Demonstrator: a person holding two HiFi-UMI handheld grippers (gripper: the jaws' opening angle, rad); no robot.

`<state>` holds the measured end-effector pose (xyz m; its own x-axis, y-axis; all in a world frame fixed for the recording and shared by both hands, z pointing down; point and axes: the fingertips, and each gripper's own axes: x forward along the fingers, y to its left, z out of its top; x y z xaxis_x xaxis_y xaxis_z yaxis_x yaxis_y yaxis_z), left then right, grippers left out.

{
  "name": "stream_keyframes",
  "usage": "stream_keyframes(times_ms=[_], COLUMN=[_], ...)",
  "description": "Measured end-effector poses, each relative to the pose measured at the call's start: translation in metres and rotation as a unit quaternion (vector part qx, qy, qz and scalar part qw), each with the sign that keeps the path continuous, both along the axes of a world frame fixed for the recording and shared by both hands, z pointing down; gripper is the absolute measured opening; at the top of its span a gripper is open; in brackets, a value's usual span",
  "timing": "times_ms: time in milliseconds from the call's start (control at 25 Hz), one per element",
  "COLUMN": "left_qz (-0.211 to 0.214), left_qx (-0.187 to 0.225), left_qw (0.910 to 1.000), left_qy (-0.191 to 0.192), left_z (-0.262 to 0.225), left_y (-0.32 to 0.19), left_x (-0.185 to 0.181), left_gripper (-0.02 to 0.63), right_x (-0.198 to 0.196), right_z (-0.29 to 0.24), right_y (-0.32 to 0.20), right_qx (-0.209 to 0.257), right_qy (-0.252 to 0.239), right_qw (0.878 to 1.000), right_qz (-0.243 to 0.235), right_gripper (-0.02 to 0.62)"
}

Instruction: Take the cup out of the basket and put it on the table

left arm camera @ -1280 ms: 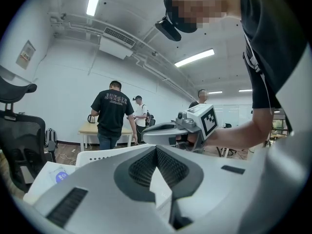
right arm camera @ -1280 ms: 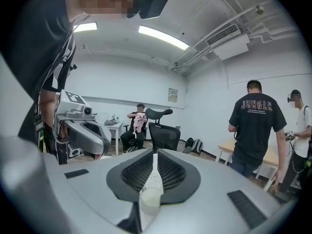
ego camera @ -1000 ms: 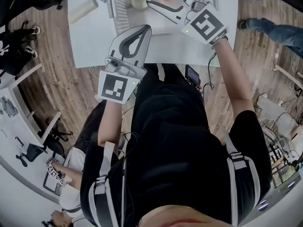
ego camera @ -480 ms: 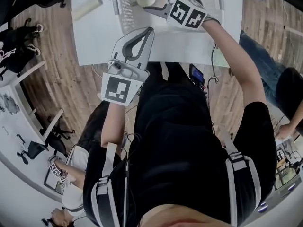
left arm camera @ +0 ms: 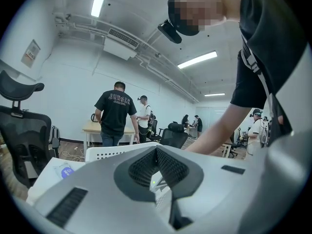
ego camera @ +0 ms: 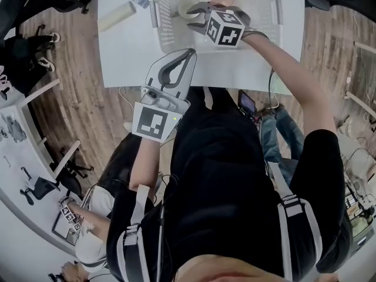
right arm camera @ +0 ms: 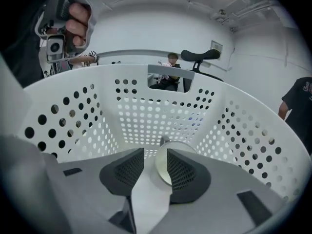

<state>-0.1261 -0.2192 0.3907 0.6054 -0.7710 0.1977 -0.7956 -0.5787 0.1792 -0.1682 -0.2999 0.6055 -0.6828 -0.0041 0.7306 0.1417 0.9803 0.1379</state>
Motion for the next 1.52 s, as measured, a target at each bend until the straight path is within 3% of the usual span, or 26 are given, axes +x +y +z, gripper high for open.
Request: stream_keyframes(times_ms=[400,520,760,1080,1520], left_qz=[-0.001,-0.001,-0.002,-0.004,-0.005], left_qx=[-0.012,-0.012,-0.01,-0.004,0.02], left_qw=[0.9999,0.9999,0.9999,1.0,0.9998], left_qy=[0.001,0.002,0.002,0.001,0.002], left_z=[0.005,0.006,0.006,0.002,-0.018], left_y=[0.009,0.009,0.01,0.011,0.009], left_x=[-0.003,-0.003,-0.004,-0.006,-0.001], left_gripper=[0.02,0.02,0.02,0.02,0.02], right_x=[-0.009,-0.008,-0.006,-0.001,0.012], right_z=[0.021,0.025,0.025,0.005,-0.083], right_y=[-0.003,-0.003,-0.002,0.0,-0.005], right_qx=[0.012,0.028,0.019,0.006,0.024], right_qy=[0.037,0.054,0.061,0.037,-0.017], right_qw=[0.999,0.998,0.998,0.999,0.999], right_qz=[-0.013,-0.019,-0.019,-0.004,0.027], right_gripper=[0.138,0.06,0.043,0.043,0.04])
